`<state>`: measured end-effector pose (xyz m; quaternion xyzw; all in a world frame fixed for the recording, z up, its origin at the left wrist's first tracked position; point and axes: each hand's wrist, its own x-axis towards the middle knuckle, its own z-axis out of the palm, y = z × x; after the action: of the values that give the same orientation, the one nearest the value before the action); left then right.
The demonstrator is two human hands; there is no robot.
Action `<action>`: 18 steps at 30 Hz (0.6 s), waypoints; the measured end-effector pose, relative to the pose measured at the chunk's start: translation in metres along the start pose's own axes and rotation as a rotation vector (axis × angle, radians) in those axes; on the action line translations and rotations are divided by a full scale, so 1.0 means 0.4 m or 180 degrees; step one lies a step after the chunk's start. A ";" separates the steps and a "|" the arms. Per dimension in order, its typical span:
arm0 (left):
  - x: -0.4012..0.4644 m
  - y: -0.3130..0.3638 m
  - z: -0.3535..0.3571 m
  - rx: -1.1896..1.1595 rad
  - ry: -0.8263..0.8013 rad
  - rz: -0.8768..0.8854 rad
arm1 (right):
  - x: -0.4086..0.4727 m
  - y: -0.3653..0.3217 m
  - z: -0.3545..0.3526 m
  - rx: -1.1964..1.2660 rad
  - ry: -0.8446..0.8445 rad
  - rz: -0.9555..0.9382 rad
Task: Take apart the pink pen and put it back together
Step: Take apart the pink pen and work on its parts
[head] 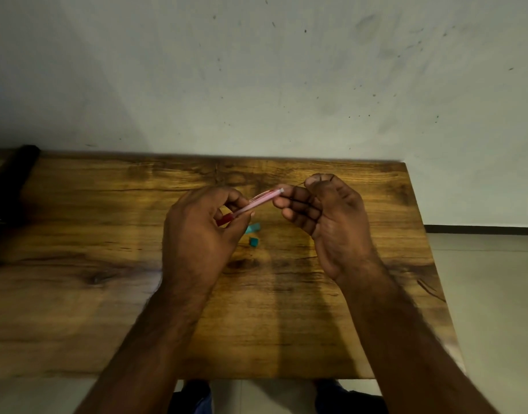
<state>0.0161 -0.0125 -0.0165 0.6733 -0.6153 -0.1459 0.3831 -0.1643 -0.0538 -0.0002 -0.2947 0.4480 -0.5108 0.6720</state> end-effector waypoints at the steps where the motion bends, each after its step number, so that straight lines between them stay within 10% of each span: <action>1: 0.000 0.001 0.000 0.0017 -0.0011 0.0005 | 0.000 0.000 0.000 -0.0006 -0.0004 -0.0005; 18: 0.002 0.008 0.002 0.0040 -0.0098 0.0038 | 0.000 0.009 -0.002 -0.0833 -0.0095 -0.0156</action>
<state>0.0134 -0.0133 -0.0147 0.6697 -0.6260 -0.1501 0.3702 -0.1636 -0.0525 -0.0037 -0.3982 0.4934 -0.4598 0.6217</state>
